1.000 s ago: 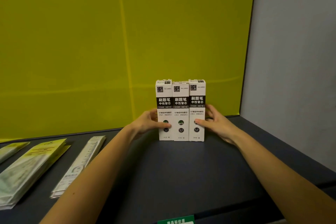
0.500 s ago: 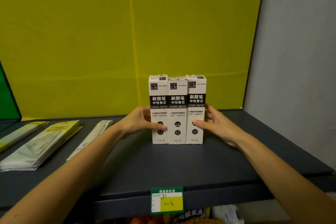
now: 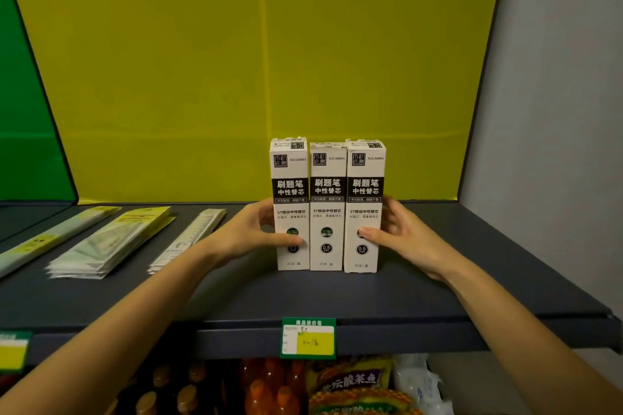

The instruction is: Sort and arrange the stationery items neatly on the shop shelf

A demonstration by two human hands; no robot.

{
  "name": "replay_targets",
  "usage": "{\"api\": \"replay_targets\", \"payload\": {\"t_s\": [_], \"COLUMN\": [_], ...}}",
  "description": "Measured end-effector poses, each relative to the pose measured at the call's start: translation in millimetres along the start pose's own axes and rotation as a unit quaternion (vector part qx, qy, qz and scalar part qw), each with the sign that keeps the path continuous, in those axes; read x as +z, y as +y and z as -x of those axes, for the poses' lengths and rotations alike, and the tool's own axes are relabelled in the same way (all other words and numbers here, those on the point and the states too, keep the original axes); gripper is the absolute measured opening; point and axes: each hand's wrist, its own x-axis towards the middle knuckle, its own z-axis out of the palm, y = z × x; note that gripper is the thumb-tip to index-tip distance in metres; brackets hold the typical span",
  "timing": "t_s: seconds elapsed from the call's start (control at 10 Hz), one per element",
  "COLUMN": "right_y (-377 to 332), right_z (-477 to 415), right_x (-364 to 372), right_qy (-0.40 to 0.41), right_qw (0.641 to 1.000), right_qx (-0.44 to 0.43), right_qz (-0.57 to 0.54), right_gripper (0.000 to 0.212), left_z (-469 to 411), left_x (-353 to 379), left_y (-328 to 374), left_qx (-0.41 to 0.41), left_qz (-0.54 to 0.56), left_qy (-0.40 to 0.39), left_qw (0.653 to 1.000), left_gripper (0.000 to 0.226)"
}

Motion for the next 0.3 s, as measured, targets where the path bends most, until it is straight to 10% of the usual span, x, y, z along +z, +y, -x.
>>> {"api": "replay_targets", "payload": {"t_s": [0.3], "right_y": [1.2], "right_z": [3.7], "right_x": [3.8], "right_qy": [0.006], "right_qw": [1.000], "right_qx": [0.010], "right_qz": [0.004], "right_gripper": [0.072], "left_z": [3.6], "left_x": [4.3], "left_y": [5.0], "left_qx": [-0.024], "left_qz": [0.003], "left_qy": [-0.021], "left_qw": [0.999], "left_gripper": [0.040]}}
